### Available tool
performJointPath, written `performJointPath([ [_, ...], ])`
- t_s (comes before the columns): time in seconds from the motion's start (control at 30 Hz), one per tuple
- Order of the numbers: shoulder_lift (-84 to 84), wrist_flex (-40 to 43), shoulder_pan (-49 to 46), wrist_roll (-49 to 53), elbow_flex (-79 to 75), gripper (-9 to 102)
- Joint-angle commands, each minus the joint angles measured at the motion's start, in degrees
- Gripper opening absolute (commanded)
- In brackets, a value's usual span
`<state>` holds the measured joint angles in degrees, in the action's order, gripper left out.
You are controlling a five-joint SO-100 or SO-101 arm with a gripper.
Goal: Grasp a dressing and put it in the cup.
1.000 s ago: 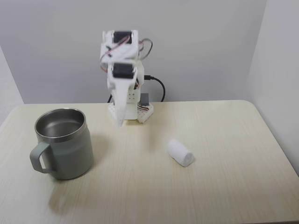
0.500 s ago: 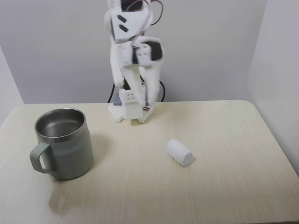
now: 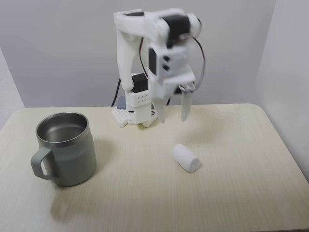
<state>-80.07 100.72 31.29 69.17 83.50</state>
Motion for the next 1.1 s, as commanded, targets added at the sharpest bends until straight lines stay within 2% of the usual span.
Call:
performJointPath([
  [0.0,-4.5,-1.8,2.0,0.3,2.6,17],
  [0.3,-14.4,-8.8,2.8,0.1,2.7,18],
  [1.07,-33.6,-17.1,6.2,-2.5,6.3,17],
])
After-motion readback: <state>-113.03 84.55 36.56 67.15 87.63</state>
